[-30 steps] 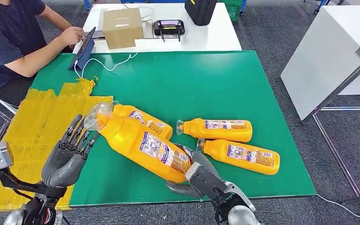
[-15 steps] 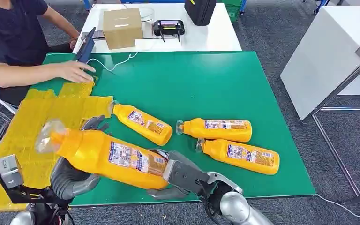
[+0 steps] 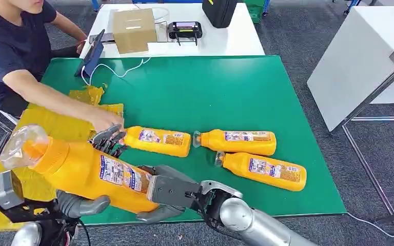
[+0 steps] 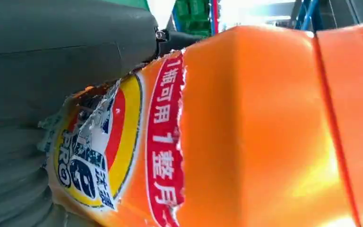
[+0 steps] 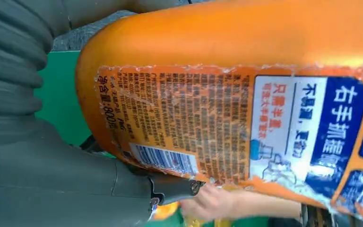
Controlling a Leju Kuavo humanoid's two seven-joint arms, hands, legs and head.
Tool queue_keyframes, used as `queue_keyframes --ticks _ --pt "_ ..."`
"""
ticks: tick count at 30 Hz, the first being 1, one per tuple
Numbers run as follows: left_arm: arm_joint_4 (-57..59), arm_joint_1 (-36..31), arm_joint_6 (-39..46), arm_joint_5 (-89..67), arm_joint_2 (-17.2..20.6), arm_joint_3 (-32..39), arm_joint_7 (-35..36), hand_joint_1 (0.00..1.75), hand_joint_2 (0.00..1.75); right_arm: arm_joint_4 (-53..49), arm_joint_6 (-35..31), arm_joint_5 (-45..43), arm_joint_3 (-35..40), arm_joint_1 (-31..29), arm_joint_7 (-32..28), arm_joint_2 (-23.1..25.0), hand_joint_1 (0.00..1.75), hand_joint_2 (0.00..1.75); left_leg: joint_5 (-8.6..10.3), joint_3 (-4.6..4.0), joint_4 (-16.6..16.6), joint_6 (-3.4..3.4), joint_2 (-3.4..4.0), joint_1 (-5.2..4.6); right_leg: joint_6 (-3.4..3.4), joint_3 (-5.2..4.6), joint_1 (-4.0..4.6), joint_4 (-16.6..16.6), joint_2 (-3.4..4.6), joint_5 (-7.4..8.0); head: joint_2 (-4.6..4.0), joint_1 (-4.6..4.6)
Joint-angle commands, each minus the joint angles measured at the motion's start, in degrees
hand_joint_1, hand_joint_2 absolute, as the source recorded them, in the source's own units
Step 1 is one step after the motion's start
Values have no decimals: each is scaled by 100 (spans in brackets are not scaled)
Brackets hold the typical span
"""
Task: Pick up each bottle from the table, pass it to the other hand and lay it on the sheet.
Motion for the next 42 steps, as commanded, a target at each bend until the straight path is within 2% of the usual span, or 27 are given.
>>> queue_keyframes --ticks 1,7,10,11,12,13,15,16,19,20,21,22,23,24,25,27,29,31,32,34,35,36,39,41,42 --pt "393 -237 -93 42 151 -216 -14 175 175 391 58 -16 459 -340 9 -43 175 175 -8 28 -3 -9 -8 6 -11 28 2 -2 24 -9 0 0" --pt "371 -312 -18 -271 122 -102 -104 175 175 305 -249 212 319 -185 -24 -148 175 175 -3 17 -4 -5 -10 3 -6 18 0 -4 11 -6 0 -2" --pt "391 -328 115 -678 166 10 -84 175 175 114 -602 693 147 11 -133 -254 175 175 -2 15 -5 -4 -14 3 -5 16 0 -5 6 -5 0 -2" --pt "399 -310 202 -999 213 85 -103 175 175 -183 -869 1225 -78 302 -256 -373 141 175 -10 33 -4 -8 -22 8 -10 37 3 -6 12 -13 0 0" --pt "369 -286 270 -1363 337 95 -147 175 175 -642 -954 1791 -474 774 -461 -550 0 175 -6 23 -3 -6 -18 6 -8 26 2 -6 8 -9 0 0" --pt "408 -293 273 -1448 443 169 -130 175 175 -1016 -895 2120 -800 1134 -505 -651 0 175 -2 15 -6 -4 -26 5 -5 21 2 -8 -7 -8 0 -2" --pt "599 -438 498 -2180 633 347 18 175 175 -1654 -1374 3606 -1427 1686 -756 -524 0 175 -1 17 -4 -5 -48 6 -6 22 2 -8 -27 -14 0 0" --pt "723 -522 460 -2176 640 426 -5 175 175 -1850 -1231 3705 -1573 1801 -728 -472 0 175 -8 28 -3 -8 -62 9 -10 36 2 -7 -28 -24 0 2" --pt "765 -558 440 -2174 644 453 -21 175 175 -1906 -1171 3720 -1605 1816 -705 -454 0 175 -2 -3 0 -6 -32 2 -6 -1 0 0 -6 -7 0 0" --pt "748 -598 617 -2636 670 438 -19 175 175 -1864 -1335 4028 -1686 1815 -754 -321 0 0 -5 2 -1 -7 -32 2 -7 4 0 -1 -5 -8 0 -2" --pt "843 -675 830 -3235 726 433 94 175 175 -1935 -1511 4416 -1823 1897 -777 -266 0 0 -13 19 -1 -11 -36 5 -12 20 1 0 3 -16 0 -4" --pt "1044 -768 1066 -4038 940 486 212 175 175 -2126 -1491 4672 -2028 1990 -608 -417 0 0 -11 14 2 -11 -39 8 -11 17 5 0 -3 -15 0 -2" --pt "1289 -758 963 -3942 1048 703 245 175 175 -2229 -1398 4498 -2193 2076 -372 -668 0 0 -12 20 3 -11 -46 9 -12 25 4 1 -5 -19 0 -2" --pt "1477 -759 1074 -4427 1311 801 129 175 175 -2330 -1501 4551 -2447 2196 -464 -777 0 0 -1 4 -3 -5 -40 2 -5 3 0 -2 -15 -9 0 -2" --pt "1625 -748 1035 -4448 1336 966 -67 175 175 -2398 -1483 4515 -2625 2298 -592 -827 0 0 -4 13 -2 -7 -45 4 -7 12 0 -2 -15 -13 0 2" --pt "1631 -693 1599 -5880 1526 1041 -214 175 175 -2535 -1461 4788 -3029 2537 -602 -681 0 0 -6 19 -6 -8 -30 4 -9 17 -1 -4 2 -11 0 -2" --pt "1637 -610 2062 -7403 1798 1133 -119 175 175 -2627 -1262 4359 -3411 2491 -634 -1004 0 0 -17 26 2 -11 -27 11 -12 26 5 -2 15 -16 0 -2" --pt "1746 -454 2210 -8166 2034 1249 -197 175 175 -2700 -1017 4122 -3789 2632 -711 -1114 0 0 -11 11 3 -6 -14 7 -8 10 3 0 8 -10 0 5" --pt "1894 -356 2313 -8658 2247 1262 -190 175 175 -2732 -839 3974 -3955 2745 -682 -1231 0 175 -17 24 0 -9 -4 5 -10 18 0 0 22 -15 0 -2" --pt "2170 -228 2445 -8978 2417 1339 -239 175 175 -2792 -729 3805 -4128 2954 -718 -1401 0 175 -28 50 -3 -14 -2 8 -16 42 1 -2 39 -24 0 -2" --pt "2288 -165 2457 -8996 2471 1367 -296 175 175 -2839 -719 3809 -4180 3081 -726 -1485 0 175 -11 20 -7 -6 -6 1 -7 16 -1 -7 11 -9 0 0" --pt "2453 -94 2418 -8941 2519 1396 -405 175 175 -2936 -694 3833 -4229 3289 -739 -1622 0 175 -18 35 -7 -8 -9 3 -10 31 -2 -7 18 -17 0 0" --pt "2704 -16 2386 -8930 2587 1363 -501 175 175 -3049 -634 3861 -4268 3595 -759 -1864 0 175 -11 15 -7 -6 -6 1 -6 11 -1 -7 8 -10 0 0" --pt "2826 -3 2289 -8824 2564 1321 -547 175 175 -3067 -551 3846 -4287 3758 -701 -2044 0 175 -22 35 -4 -10 -14 4 -9 34 -2 -5 16 -24 0 0" --pt "2878 9 2233 -8548 2538 1290 -756 175 175 -3071 -437 3738 -4282 3845 -589 -2198 0 175 -20 30 -5 -9 -10 2 -7 26 -3 -5 17 -22 0 -2"
